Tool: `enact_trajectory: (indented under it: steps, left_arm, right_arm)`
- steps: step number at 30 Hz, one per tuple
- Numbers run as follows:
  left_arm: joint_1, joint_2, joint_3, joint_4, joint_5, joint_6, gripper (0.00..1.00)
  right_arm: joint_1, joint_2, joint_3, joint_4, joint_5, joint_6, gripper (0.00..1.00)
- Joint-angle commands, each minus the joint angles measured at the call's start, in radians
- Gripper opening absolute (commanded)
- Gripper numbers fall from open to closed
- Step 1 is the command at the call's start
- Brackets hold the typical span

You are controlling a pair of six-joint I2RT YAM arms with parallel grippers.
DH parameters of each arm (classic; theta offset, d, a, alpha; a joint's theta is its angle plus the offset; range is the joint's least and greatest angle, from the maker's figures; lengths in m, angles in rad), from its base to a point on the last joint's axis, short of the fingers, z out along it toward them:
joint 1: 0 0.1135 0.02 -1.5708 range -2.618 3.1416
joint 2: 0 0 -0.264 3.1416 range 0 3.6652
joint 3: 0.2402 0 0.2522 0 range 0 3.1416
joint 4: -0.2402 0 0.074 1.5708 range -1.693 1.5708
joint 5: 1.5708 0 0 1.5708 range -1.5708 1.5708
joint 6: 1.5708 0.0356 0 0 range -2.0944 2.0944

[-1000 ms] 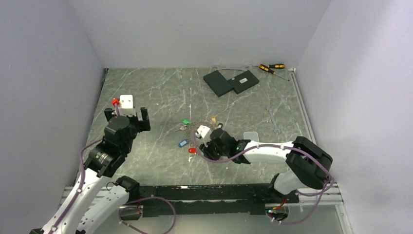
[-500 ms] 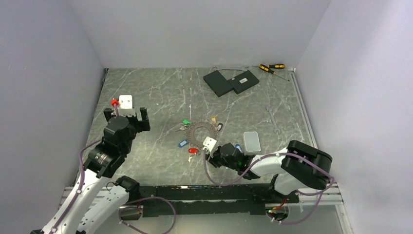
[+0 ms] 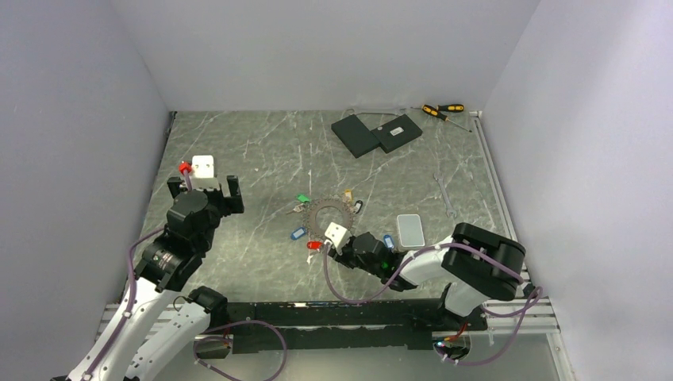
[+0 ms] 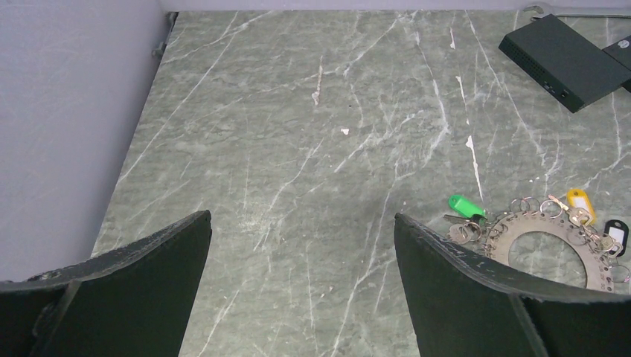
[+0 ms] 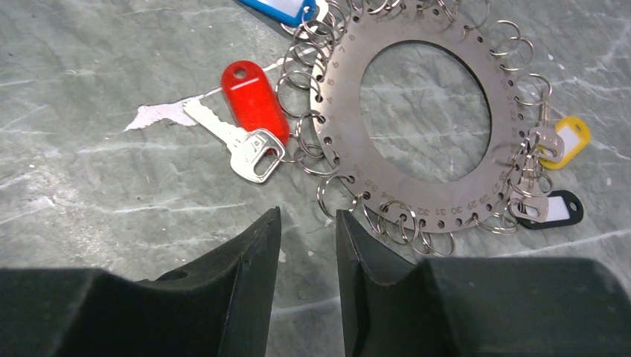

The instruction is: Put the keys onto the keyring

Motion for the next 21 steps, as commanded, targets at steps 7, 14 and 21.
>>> enact_trajectory:
  steps: [7, 14, 21]
  left_arm:
    - [0.005, -0.011, 0.013, 0.022, 0.013, 0.004, 0.97]
    - [0.005, -0.006, 0.013, 0.024, 0.014, 0.004, 0.97]
    - [0.007, -0.005, 0.012, 0.026, 0.017, 0.006, 0.97]
  right_arm:
    - [0.004, 0.056, 0.039, 0.059, 0.064, -0.054, 0.34]
    - [0.006, 0.08, 0.047, 0.052, 0.061, -0.072, 0.29]
    - [0.008, 0.086, 0.057, 0.029, 0.052, -0.074, 0.12]
